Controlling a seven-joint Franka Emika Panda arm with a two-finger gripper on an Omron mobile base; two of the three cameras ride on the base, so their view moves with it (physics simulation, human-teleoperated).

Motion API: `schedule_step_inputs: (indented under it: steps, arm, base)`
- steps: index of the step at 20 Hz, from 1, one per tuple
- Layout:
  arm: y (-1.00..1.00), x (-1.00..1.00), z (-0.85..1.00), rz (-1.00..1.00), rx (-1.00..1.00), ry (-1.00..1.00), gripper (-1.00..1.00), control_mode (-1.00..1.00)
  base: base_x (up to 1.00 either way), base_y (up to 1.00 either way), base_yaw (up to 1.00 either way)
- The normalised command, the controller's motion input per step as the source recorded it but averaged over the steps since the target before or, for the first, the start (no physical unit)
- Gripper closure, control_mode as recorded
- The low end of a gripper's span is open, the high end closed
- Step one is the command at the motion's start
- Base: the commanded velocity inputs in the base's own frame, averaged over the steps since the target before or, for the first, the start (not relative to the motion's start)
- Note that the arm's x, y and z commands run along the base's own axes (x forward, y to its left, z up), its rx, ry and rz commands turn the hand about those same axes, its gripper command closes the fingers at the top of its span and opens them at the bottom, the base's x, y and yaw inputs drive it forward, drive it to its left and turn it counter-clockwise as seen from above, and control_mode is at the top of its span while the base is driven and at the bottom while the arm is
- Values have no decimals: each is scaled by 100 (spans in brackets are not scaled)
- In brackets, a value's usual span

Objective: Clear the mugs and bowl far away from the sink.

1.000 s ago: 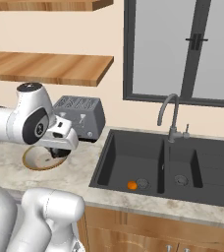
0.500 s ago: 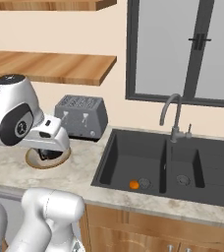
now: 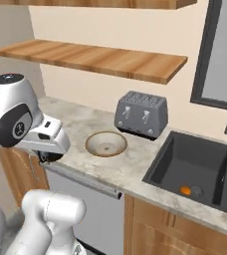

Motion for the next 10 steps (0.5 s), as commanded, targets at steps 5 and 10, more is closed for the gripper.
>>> schedule_step_inputs:
  steps: [5,10]
  arm:
    - [0,0,0,0,0,0,100,100]
    - [0,0,0,0,0,0,100,100]
  base:
    - [-34,76,75]
    - [-1,42,87]
